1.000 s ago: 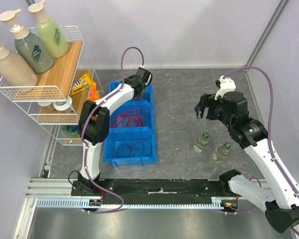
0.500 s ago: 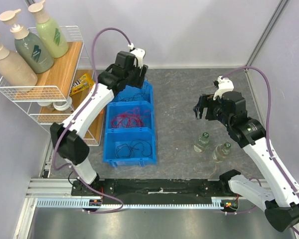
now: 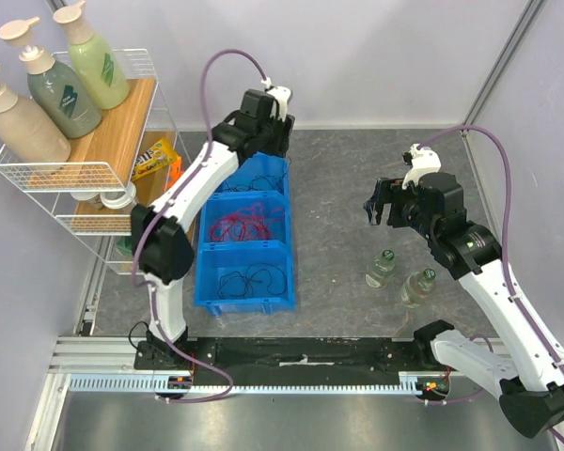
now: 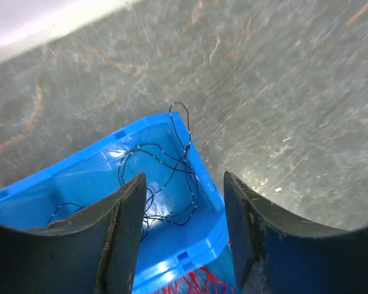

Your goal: Untangle the cables

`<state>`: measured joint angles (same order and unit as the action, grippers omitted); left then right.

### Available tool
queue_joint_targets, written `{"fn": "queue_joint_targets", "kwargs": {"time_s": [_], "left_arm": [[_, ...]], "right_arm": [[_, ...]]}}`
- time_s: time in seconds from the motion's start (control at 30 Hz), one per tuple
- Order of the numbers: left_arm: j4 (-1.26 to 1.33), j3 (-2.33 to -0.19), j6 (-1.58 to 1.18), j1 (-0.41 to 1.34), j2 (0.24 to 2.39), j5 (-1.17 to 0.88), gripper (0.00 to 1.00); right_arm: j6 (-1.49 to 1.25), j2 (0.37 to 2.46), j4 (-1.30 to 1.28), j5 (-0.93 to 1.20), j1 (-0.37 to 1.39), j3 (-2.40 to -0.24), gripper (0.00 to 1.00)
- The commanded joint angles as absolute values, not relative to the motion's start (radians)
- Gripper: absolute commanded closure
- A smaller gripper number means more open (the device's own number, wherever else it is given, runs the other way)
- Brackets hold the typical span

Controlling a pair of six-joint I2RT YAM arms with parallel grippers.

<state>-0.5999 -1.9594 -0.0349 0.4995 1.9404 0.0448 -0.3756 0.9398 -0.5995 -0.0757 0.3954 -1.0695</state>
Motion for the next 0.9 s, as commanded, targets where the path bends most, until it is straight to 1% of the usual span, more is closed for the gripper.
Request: {"fn": "queue_joint_targets", "kwargs": {"time_s": [0.0, 0.1, 0.17, 0.23, 0.33, 0.53, 0.87], "left_arm": [[-0.660, -2.037, -0.058, 0.499, 2.087, 0.067, 0.45], [-0.661, -2.068, -0.037, 0.499, 2.161, 0.094, 0.51], [-0.658, -2.075, -0.037, 0.500, 2.192, 0.101, 0.51], [-0.650, -2.077, -0.043, 0.499, 2.218, 0.097, 0.47], [-0.628, -2.069, -0.052, 0.499, 2.243, 0.090, 0.46], [-0.583, -2.072, -0.066, 0.500, 2.270, 0.084, 0.55], [-0.557, -2.082, -0.069, 0.499, 2.307, 0.058, 0.56]], "right_arm": [[-0.382, 0.913, -0.591, -0.075, 0.396, -1.078, 0.13], [-0.377, 0.911, -0.597, -0.077, 0.396, -1.080, 0.13], [-0.377, 0.914, -0.598, -0.077, 0.397, -1.081, 0.13], [-0.374, 0.920, -0.597, -0.078, 0.396, -1.083, 0.13], [-0.374, 0.927, -0.597, -0.078, 0.397, -1.085, 0.13], [-0.370, 0.933, -0.597, -0.081, 0.397, -1.086, 0.13], [-0.362, 0.943, -0.595, -0.089, 0.397, -1.081, 0.13]]}}
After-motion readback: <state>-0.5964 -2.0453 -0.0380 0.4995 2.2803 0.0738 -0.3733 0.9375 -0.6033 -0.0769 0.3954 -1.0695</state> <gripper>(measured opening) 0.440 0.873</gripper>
